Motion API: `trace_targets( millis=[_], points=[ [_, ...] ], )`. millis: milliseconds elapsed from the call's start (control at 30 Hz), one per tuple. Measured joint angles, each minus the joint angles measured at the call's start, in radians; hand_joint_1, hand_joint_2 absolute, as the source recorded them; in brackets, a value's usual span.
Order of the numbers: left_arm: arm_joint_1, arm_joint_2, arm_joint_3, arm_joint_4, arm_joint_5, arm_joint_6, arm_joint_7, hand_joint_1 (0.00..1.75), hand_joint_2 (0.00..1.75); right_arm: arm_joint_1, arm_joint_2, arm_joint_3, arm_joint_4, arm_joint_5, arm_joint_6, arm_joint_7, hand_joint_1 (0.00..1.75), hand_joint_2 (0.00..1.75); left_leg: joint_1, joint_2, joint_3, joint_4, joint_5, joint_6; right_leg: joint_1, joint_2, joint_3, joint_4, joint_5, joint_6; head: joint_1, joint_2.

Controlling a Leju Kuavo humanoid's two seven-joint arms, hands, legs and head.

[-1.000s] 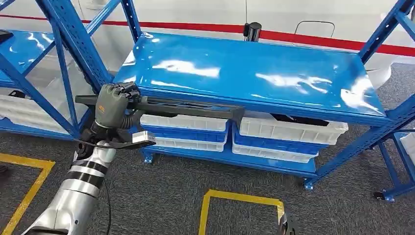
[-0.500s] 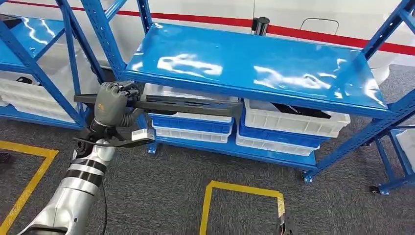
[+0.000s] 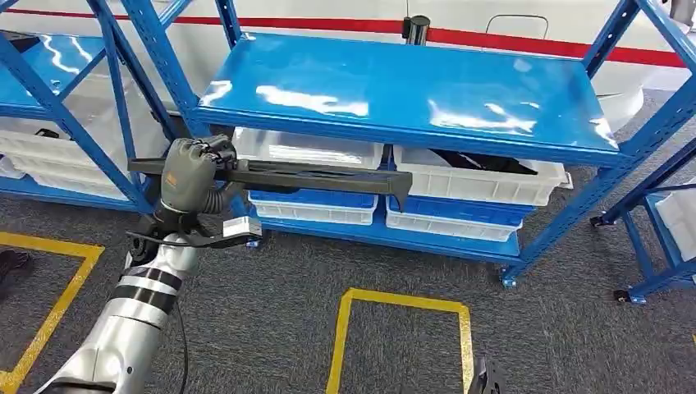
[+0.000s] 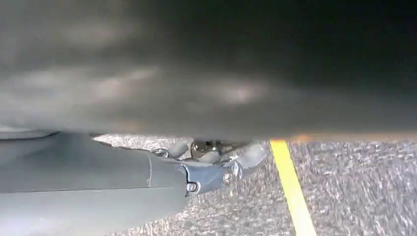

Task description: Take the parts from the cabinet and place them on the table.

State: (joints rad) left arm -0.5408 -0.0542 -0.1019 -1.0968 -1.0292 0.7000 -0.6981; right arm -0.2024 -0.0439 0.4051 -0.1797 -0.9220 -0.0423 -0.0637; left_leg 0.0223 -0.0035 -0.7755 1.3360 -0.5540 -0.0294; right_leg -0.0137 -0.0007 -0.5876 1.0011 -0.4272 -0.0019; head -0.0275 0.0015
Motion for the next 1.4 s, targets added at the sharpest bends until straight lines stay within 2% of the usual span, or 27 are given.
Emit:
trace_targets(
  millis=[33, 100, 133, 167, 267, 300, 367, 467, 500, 567, 633, 667, 700, 800, 833, 900, 967, 1000, 1033, 1100, 1133, 1167, 1233, 1300, 1333, 1367, 1400],
  points=[
    [0.0, -0.001, 0.0, 0.003, -0.002, 0.0, 0.0, 1.75, 1.75, 0.001, 0.0, 0.0, 0.0, 0.0, 0.0, -0.002, 0.0, 0.0, 0.0, 0.0, 0.028, -0.026, 0.017, 0.002, 0.0, 0.0, -0.007, 0.001, 0.004, 0.002, 0.0, 0.0],
    [-0.003, -0.005, 0.0, 0.004, -0.008, 0.0, 0.0, 1.75, 1.75, 0.003, -0.001, 0.0, 0.0, 0.0, 0.001, -0.008, 0.0, 0.0, 0.0, 0.0, 0.147, -0.191, 0.075, 0.009, 0.001, 0.001, -0.016, 0.007, 0.009, 0.007, -0.001, 0.0],
    [-0.007, -0.006, 0.0, 0.004, -0.009, 0.0, 0.0, 1.75, 1.75, 0.004, -0.002, 0.0, 0.0, 0.0, 0.001, -0.013, 0.0, 0.0, -0.002, -0.001, 0.198, -0.278, 0.077, 0.016, 0.0, 0.001, -0.02, 0.013, 0.01, 0.008, -0.001, 0.0],
    [-0.009, -0.007, 0.0, 0.004, -0.01, 0.0, 0.0, 1.75, 1.75, 0.003, -0.003, -0.001, 0.0, -0.002, 0.001, -0.017, 0.0, 0.0, -0.005, -0.001, 0.212, -0.292, 0.06, 0.02, 0.003, 0.0, -0.029, 0.013, 0.014, 0.014, 0.0, 0.0],
    [-0.01, -0.011, 0.001, 0.005, -0.02, 0.0, 0.0, 1.75, 1.75, 0.005, -0.008, -0.008, 0.0, -0.01, 0.002, -0.021, 0.0, 0.0, -0.02, -0.002, 0.201, -0.294, 0.082, 0.033, 0.0, 0.0, -0.033, 0.012, 0.028, 0.036, -0.002, 0.0],
    [-0.011, -0.015, 0.001, 0.005, -0.024, 0.0, 0.0, 1.75, 1.75, 0.008, -0.012, -0.009, 0.0, -0.01, 0.002, -0.021, 0.0, 0.0, -0.015, 0.0, 0.199, -0.309, 0.094, 0.047, 0.009, 0.002, -0.035, 0.01, 0.034, 0.045, -0.005, 0.0],
    [-0.018, -0.022, 0.002, 0.005, -0.029, 0.0, 0.0, 1.75, 1.75, 0.015, -0.013, -0.013, 0.0, -0.01, 0.003, -0.021, 0.0, 0.0, -0.006, 0.003, 0.189, -0.32, 0.114, 0.069, 0.004, 0.001, -0.065, 0.053, -0.017, 0.038, -0.001, 0.0],
    [-0.018, -0.026, 0.006, 0.005, -0.029, 0.0, 0.0, 1.75, 1.75, 0.023, -0.016, -0.018, 0.0, -0.013, 0.003, -0.03, 0.0, 0.0, -0.004, 0.004, 0.158, -0.32, 0.135, 0.069, -0.003, 0.001, -0.142, 0.267, -0.126, 0.036, 0.002, 0.0],
    [-0.016, -0.026, 0.011, 0.007, -0.028, 0.0, 0.0, 1.75, 1.75, 0.032, -0.018, -0.02, 0.0, -0.015, 0.003, -0.034, 0.0, 0.0, -0.003, 0.005, 0.146, -0.319, 0.144, 0.066, -0.007, 0.0, -0.157, 0.326, -0.142, 0.045, 0.002, 0.0],
    [-0.01, -0.025, 0.018, 0.008, -0.022, 0.0, 0.0, 1.75, 1.75, 0.047, -0.021, -0.025, 0.0, -0.019, 0.003, -0.039, 0.0, 0.0, 0.002, 0.005, 0.131, -0.319, 0.155, 0.057, -0.014, 0.0, -0.116, 0.283, -0.114, 0.069, 0.002, 0.0],
    [-0.008, -0.023, 0.024, 0.007, -0.018, 0.0, 0.0, 1.75, 1.75, 0.057, -0.026, -0.03, 0.0, -0.021, 0.003, -0.043, 0.0, 0.0, 0.012, 0.004, 0.119, -0.316, 0.167, 0.041, -0.027, -0.001, 0.012, 0.082, -0.052, 0.102, 0.003, 0.0],
    [-0.008, -0.022, 0.027, 0.006, -0.016, 0.0, 0.0, 1.75, 1.75, 0.058, -0.023, -0.032, 0.0, -0.022, 0.006, -0.048, 0.0, 0.0, 0.006, 0.004, 0.112, -0.316, 0.171, 0.033, -0.031, 0.0, 0.054, 0.009, -0.06, 0.109, 0.009, 0.0],
    [-0.009, -0.021, 0.031, 0.005, -0.014, 0.0, 0.0, 1.75, 1.75, 0.06, -0.026, -0.034, 0.0, -0.026, 0.009, -0.053, 0.0, 0.0, 0.003, 0.005, 0.106, -0.316, 0.181, 0.023, -0.017, 0.016, 0.062, 0.002, -0.055, 0.092, 0.008, 0.0],
    [-0.004, -0.019, 0.034, 0.004, -0.012, 0.0, 0.0, 1.75, 1.75, 0.072, -0.026, -0.043, 0.0, -0.031, 0.011, -0.057, 0.0, 0.0, 0.002, 0.0, 0.106, -0.322, 0.201, 0.012, -0.017, 0.014, 0.046, 0.012, -0.05, 0.082, 0.006, 0.0],
    [-0.002, -0.015, 0.037, 0.004, -0.012, 0.0, 0.0, 1.75, 1.75, 0.075, -0.026, -0.045, 0.0, -0.032, 0.011, -0.059, 0.0, 0.0, 0.007, 0.003, 0.098, -0.317, 0.192, 0.006, -0.028, 0.01, 0.04, 0.009, -0.04, 0.065, 0.005, 0.0],
    [-0.003, -0.013, 0.042, 0.004, -0.012, 0.0, 0.0, 1.75, 1.75, 0.076, -0.026, -0.048, 0.0, -0.032, 0.012, -0.06, 0.0, 0.0, 0.006, 0.005, 0.072, -0.239, 0.109, 0.005, -0.024, 0.009, 0.027, 0.01, -0.029, 0.045, 0.0, 0.0],
    [-0.002, -0.012, 0.043, 0.004, -0.012, 0.0, 0.0, 1.75, 1.75, 0.075, -0.027, -0.05, 0.0, -0.033, 0.012, -0.06, 0.0, 0.0, 0.003, 0.003, 0.016, -0.066, 0.01, 0.006, -0.015, 0.007, 0.012, 0.011, -0.018, 0.028, -0.001, 0.0],
    [0.0, -0.011, 0.045, 0.004, -0.012, 0.0, 0.0, 1.75, 1.75, 0.075, -0.027, -0.05, 0.0, -0.032, 0.013, -0.06, 0.0, 0.0, 0.002, 0.002, -0.002, 0.003, -0.016, 0.008, -0.009, 0.007, 0.005, 0.011, -0.014, 0.022, 0.0, 0.0],
    [0.002, -0.01, 0.045, 0.004, -0.012, 0.0, 0.0, 1.75, 1.75, 0.076, -0.027, -0.05, 0.0, -0.032, 0.013, -0.06, 0.0, 0.0, 0.0, 0.002, 0.004, 0.018, -0.012, 0.013, -0.004, 0.007, 0.0, 0.012, -0.011, 0.018, -0.001, 0.0],
    [0.0, -0.009, 0.045, 0.004, -0.012, 0.0, 0.0, 1.75, 1.75, 0.076, -0.027, -0.05, 0.0, -0.031, 0.013, -0.06, 0.0, 0.0, -0.005, 0.001, 0.079, -0.081, 0.044, 0.029, 0.003, 0.008, -0.004, 0.014, -0.008, 0.017, -0.001, 0.0],
    [-0.002, -0.009, 0.045, 0.004, -0.012, 0.0, 0.0, 1.75, 1.75, 0.075, -0.027, -0.051, 0.0, -0.031, 0.015, -0.061, 0.0, 0.0, -0.011, -0.001, 0.142, -0.183, 0.087, 0.042, 0.007, 0.009, -0.003, 0.016, -0.008, 0.017, -0.001, 0.0],
    [-0.006, -0.009, 0.045, 0.004, -0.012, 0.0, 0.0, 1.75, 1.75, 0.074, -0.026, -0.051, -0.001, -0.03, 0.019, -0.065, 0.0, 0.0, -0.017, -0.003, 0.182, -0.259, 0.094, 0.059, 0.008, 0.008, -0.003, 0.016, -0.008, 0.017, 0.001, 0.0],
    [-0.009, -0.009, 0.045, 0.002, -0.011, 0.0, 0.0, 1.75, 1.75, 0.068, -0.026, -0.053, -0.002, -0.03, 0.021, -0.07, 0.0, 0.0, -0.025, 0.0, 0.199, -0.29, 0.089, 0.061, 0.007, 0.005, -0.012, 0.018, 0.0, 0.029, 0.002, 0.0],
    [-0.009, -0.01, 0.045, 0.002, -0.01, 0.0, 0.0, 1.75, 1.75, 0.063, -0.026, -0.058, -0.002, -0.03, 0.021, -0.071, 0.0, 0.0, -0.034, -0.003, 0.193, -0.292, 0.102, 0.064, -0.005, 0.005, -0.016, 0.008, 0.012, 0.046, -0.001, 0.0],
    [-0.011, -0.01, 0.045, 0.002, -0.01, 0.0, 0.0, 1.75, 1.75, 0.063, -0.028, -0.059, -0.002, -0.03, 0.021, -0.071, 0.0, 0.0, -0.034, 0.0, 0.192, -0.304, 0.117, 0.069, -0.001, 0.008, -0.015, 0.001, 0.019, 0.056, -0.004, 0.0],
    [-0.017, -0.011, 0.045, 0.002, -0.01, 0.0, 0.0, 1.75, 1.75, 0.063, -0.031, -0.061, -0.002, -0.03, 0.02, -0.072, 0.0, 0.0, -0.018, 0.001, 0.212, -0.35, 0.12, 0.07, -0.001, 0.005, -0.032, 0.006, 0.003, 0.056, -0.003, 0.0],
    [-0.022, -0.014, 0.045, 0.002, -0.01, 0.0, 0.0, 1.75, 1.75, 0.06, -0.031, -0.063, -0.003, -0.03, 0.02, -0.074, 0.0, 0.0, -0.016, -0.001, 0.207, -0.353, 0.129, 0.079, 0.003, 0.005, -0.05, 0.037, -0.027, 0.053, 0.003, 0.0]
  ],
)
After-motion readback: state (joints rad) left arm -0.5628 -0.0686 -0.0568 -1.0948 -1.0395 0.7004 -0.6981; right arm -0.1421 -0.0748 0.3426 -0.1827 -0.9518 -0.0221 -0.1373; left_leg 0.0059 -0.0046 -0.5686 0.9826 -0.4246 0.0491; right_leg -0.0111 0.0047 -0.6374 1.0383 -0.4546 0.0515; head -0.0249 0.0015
